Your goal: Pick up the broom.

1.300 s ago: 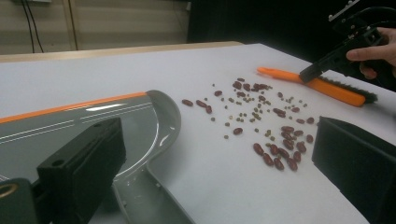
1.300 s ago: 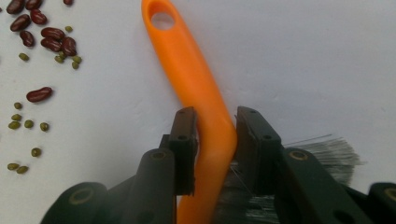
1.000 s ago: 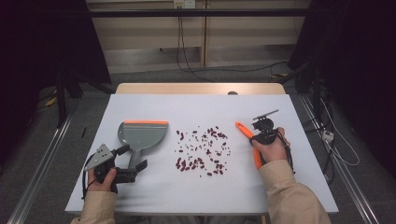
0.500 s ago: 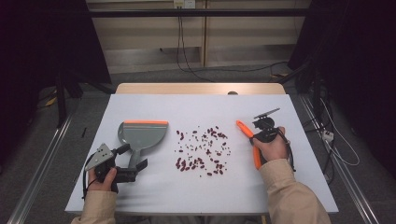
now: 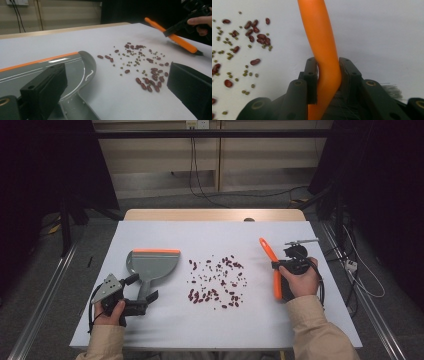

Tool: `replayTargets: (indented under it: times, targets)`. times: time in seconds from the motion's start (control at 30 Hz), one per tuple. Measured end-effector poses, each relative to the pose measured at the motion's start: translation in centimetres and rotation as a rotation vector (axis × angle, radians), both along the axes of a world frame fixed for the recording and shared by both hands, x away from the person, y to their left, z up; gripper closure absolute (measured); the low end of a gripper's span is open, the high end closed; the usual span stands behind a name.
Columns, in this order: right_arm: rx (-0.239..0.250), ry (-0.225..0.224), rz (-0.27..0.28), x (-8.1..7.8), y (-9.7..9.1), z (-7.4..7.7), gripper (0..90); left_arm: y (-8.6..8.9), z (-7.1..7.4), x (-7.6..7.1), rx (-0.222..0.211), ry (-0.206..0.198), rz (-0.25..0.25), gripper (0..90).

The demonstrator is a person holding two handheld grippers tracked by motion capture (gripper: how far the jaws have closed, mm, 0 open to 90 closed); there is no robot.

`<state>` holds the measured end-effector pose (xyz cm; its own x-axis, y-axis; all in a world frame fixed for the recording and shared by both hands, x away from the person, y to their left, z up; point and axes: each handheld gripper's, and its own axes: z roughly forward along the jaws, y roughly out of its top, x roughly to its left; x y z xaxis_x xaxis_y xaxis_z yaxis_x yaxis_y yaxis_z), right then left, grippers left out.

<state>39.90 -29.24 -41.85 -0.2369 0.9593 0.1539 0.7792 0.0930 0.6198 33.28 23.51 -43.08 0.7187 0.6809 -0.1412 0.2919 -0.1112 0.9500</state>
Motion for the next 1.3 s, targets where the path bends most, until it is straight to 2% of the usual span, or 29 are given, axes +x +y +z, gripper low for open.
replayTargets:
  times: [0.03, 0.07, 0.1, 0.13, 0.2, 0.3, 0.53, 0.6, 0.67, 0.8, 0.97, 1.1, 1.3]
  targets:
    - [0.0, 0.0, 0.0, 0.0, 0.0, 0.0, 70.4, 0.0, 0.0, 0.0, -0.005, -0.002, -0.003, 2.6]
    - [0.024, -0.052, -0.002, -0.7, -0.5, 0.4, 70.5, -0.1, 0.0, -0.1, -0.006, 0.0, -0.003, 2.6]
    - [0.024, -0.052, -0.002, -0.7, -0.5, 0.4, 70.5, -0.1, 0.1, -0.1, -0.002, -0.001, -0.004, 2.6]
    - [0.039, -0.081, -0.014, -1.1, -0.8, 0.6, 70.5, -0.2, 0.1, -0.1, -0.005, 0.0, -0.005, 2.6]
    - [0.087, -0.149, -0.014, -1.9, -1.5, 0.9, 70.6, -0.3, 0.1, -0.1, -0.012, 0.001, -0.007, 2.6]
    - [0.154, -0.223, -0.032, -3.0, -2.2, 1.3, 70.7, -0.4, 0.1, -0.2, -0.004, -0.002, -0.009, 2.6]
    - [0.282, -0.326, -0.039, -4.2, -3.2, 1.9, 71.0, -0.8, 0.3, -0.3, -0.011, -0.012, -0.008, 2.6]
    - [0.323, -0.343, -0.029, -4.4, -3.4, 1.8, 71.1, -0.8, 0.3, -0.3, -0.008, -0.011, -0.01, 2.5]
    - [0.334, -0.345, -0.021, -4.5, -3.3, 1.7, 71.1, -0.9, 0.4, -0.3, -0.007, -0.015, -0.01, 2.6]
    - [0.349, -0.378, -0.019, -4.9, -3.4, 1.5, 71.1, -1.1, 0.4, -0.4, -0.014, -0.013, -0.011, 2.4]
    - [0.39, -0.403, -0.019, -5.5, -3.7, 1.7, 71.2, -1.4, 0.5, -0.4, -0.021, -0.01, -0.016, 2.4]
    - [0.412, -0.409, -0.014, -5.6, -3.6, 1.6, 71.2, -1.7, 0.6, -0.2, -0.026, -0.009, -0.013, 2.4]
    - [0.406, -0.418, 0.009, -5.3, -2.6, 2.3, 71.1, -2.6, 1.4, 0.2, -0.049, -0.005, -0.025, 2.5]
